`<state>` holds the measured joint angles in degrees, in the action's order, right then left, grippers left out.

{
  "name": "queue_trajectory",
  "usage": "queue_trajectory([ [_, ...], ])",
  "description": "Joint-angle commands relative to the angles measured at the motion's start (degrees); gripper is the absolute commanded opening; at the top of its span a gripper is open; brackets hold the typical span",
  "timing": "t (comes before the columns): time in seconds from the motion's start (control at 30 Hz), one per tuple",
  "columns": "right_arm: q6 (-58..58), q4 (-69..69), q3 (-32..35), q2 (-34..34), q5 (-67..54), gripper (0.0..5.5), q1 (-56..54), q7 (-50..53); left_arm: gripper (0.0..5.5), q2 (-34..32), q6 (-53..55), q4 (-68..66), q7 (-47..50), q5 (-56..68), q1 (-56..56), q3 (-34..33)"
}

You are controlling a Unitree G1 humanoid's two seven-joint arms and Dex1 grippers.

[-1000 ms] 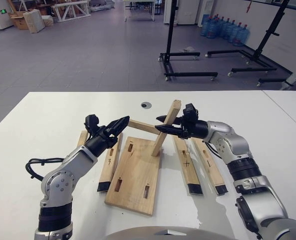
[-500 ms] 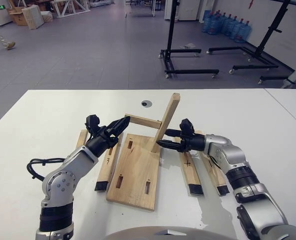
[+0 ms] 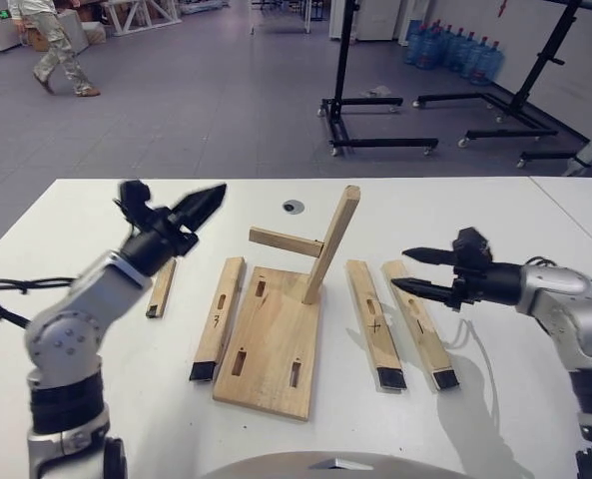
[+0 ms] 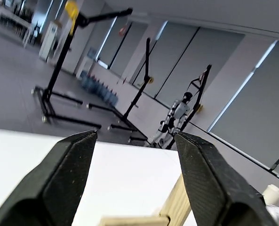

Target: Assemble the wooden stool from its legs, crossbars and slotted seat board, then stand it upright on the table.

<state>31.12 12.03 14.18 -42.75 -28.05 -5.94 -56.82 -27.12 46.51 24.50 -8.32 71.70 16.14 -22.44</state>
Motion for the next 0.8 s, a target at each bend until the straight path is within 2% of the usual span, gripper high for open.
queue_trajectory([
  [0.03, 10.31, 12.76, 0.48, 2.98, 5.68, 3.98, 5.59, 17.55, 3.02, -7.17, 0.50, 3.91, 3.35, 3.20, 0.54, -6.60],
  [0.13, 19.56, 13.79, -3.64, 5.69, 10.47, 3.98, 8.42, 28.10, 3.02, -8.43, -0.58, 1.40, 5.92, 4.01, -1.35, -10.81],
  [0.23, 27.53, 12.24, -5.43, 8.78, 12.26, 3.98, 10.35, 34.15, 3.02, -7.16, -1.76, -1.63, 6.52, 1.60, -2.02, -9.68],
  [0.5, 44.46, 16.72, -1.92, 13.62, 5.98, 3.98, 8.47, 35.70, 3.02, -4.32, -3.78, -0.15, 7.55, 1.15, -4.96, -8.64],
  [0.8, 43.65, 14.86, -2.32, 10.44, 5.90, 3.98, 5.17, 35.04, 3.02, -3.16, -4.78, 0.34, 7.79, 0.73, -6.03, -7.06],
])
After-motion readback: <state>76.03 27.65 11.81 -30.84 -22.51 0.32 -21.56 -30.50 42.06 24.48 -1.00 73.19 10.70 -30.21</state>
